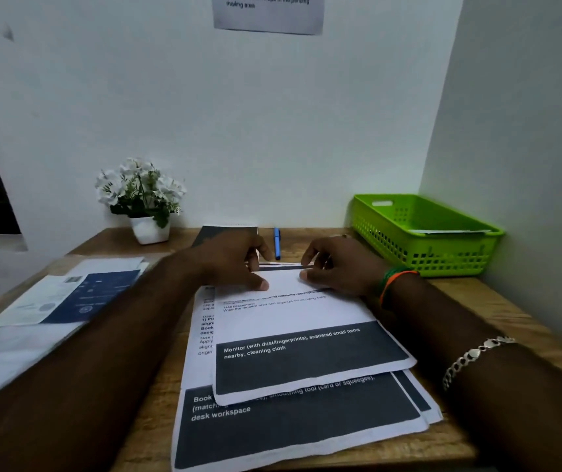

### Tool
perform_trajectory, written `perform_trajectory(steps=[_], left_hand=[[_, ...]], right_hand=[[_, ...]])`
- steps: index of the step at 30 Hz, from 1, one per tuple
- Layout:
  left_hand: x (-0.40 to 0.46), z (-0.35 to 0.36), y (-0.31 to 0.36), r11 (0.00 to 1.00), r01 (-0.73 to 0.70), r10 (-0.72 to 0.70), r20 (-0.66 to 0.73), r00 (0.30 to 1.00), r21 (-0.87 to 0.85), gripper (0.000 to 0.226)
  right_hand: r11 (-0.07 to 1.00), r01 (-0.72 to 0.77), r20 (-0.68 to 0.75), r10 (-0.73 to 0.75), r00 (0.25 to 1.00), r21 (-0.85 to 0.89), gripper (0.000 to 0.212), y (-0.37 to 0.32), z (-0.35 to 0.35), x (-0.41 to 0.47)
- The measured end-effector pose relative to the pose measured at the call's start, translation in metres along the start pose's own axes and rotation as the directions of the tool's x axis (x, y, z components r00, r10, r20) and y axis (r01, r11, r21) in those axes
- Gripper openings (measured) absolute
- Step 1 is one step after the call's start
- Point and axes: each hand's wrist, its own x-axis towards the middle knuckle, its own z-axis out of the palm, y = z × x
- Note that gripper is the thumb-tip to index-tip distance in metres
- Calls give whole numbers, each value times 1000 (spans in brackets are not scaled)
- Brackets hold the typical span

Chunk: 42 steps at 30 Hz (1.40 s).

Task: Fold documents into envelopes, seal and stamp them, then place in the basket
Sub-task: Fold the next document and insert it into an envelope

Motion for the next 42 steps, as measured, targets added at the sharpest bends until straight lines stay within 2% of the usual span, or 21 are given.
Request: perform_trajectory(steps=[5,9,14,17,20,22,24,27,31,33,36,39,42], left_hand=[[1,-2,0,999,-42,41,-36,999,-21,39],[3,-8,5,985,-96,90,-54,995,-140,28],[5,-5,3,983,-122,109,-97,989,-138,19],[6,0,6,977,-148,118,-185,976,-157,7],[9,3,12,973,-166,118,-273,955,-161,15],[9,0,15,974,-172,124,-282,951,-149,21],[6,-8,16,977,-154,113,-254,961,-150,26],[-1,-25,5,976,-125,86,-211,974,-179,13],[-17,-47,-36,988,0,-28,-182,983,-152,9],[-19,-48,-47,987,33,-69,-237,969,-155,11],[-11,-39,-28,970,-41,-49,-357,933,-240,18],[-1,-24,3,959,-148,60,-342,938,-240,10],[5,-18,9,971,-150,78,-339,937,-189,7]], right_hand=[[996,40,-70,-45,997,-78,21,-6,6,3],[991,123,-182,-130,975,-52,9,-14,11,5],[992,126,-107,-128,986,-18,12,-17,11,8],[989,148,-148,-143,979,23,12,-21,9,7],[986,160,-217,-145,965,54,11,-26,4,6],[982,175,-228,-156,961,66,10,-29,1,6],[980,175,-229,-151,962,90,10,-30,-3,5],[989,136,-226,-121,967,53,9,-26,-9,5],[996,85,-243,-80,967,13,8,-15,-18,2],[997,69,-261,-60,964,28,10,-11,-20,2],[995,82,-280,-64,958,52,12,-14,-17,4],[992,105,-285,-81,955,67,8,-23,-8,8],[990,112,-290,-83,953,84,8,-24,-7,7]])
